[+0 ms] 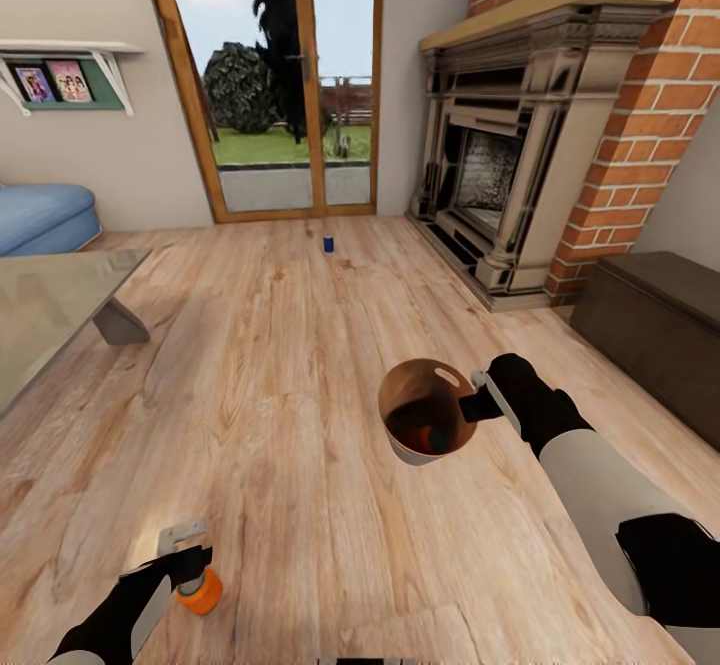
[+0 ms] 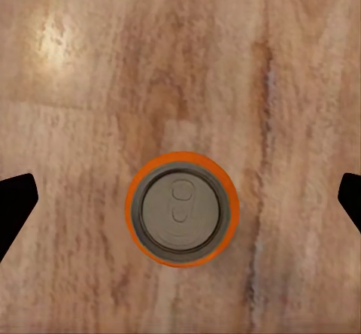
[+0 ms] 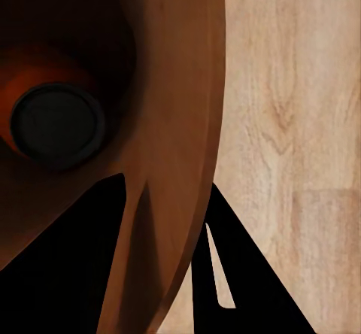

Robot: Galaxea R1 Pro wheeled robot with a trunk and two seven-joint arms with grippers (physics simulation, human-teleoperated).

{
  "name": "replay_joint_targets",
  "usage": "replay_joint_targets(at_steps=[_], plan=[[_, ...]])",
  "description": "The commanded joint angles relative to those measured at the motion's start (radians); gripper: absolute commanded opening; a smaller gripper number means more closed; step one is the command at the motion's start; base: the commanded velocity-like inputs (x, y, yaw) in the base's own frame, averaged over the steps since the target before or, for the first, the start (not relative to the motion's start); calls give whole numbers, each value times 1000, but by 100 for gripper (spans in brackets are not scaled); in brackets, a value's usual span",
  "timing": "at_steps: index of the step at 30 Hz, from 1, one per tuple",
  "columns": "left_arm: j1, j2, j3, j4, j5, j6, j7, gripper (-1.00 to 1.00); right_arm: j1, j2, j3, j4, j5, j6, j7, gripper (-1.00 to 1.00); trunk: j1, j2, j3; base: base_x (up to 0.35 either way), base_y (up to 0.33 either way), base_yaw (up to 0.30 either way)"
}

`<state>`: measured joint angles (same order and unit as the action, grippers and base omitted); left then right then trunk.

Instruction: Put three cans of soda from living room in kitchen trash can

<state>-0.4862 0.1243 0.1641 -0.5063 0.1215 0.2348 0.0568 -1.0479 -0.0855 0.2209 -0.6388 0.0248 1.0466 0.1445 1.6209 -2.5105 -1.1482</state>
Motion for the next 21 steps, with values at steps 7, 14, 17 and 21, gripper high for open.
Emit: replay_joint_targets(at_steps=[7,14,17,21], plan=[[0,0,0,1,0,0,0,100,-1,0,1,-1,-14,1,1,-100,3,-2,-27,0,0,0],[0,0,0,0,0,0,0,100,-1,0,4,-1,-14,1,1,-100,6,-3,-50,0,0,0],[0,0,0,0,0,0,0,100,-1,0,4,-1,-14,1,1,-100,6,-3,-50,0,0,0],[0,-1,0,0,0,0,0,100,-1,0,4,-1,-14,1,1,-100,6,-3,-50,0,0,0]])
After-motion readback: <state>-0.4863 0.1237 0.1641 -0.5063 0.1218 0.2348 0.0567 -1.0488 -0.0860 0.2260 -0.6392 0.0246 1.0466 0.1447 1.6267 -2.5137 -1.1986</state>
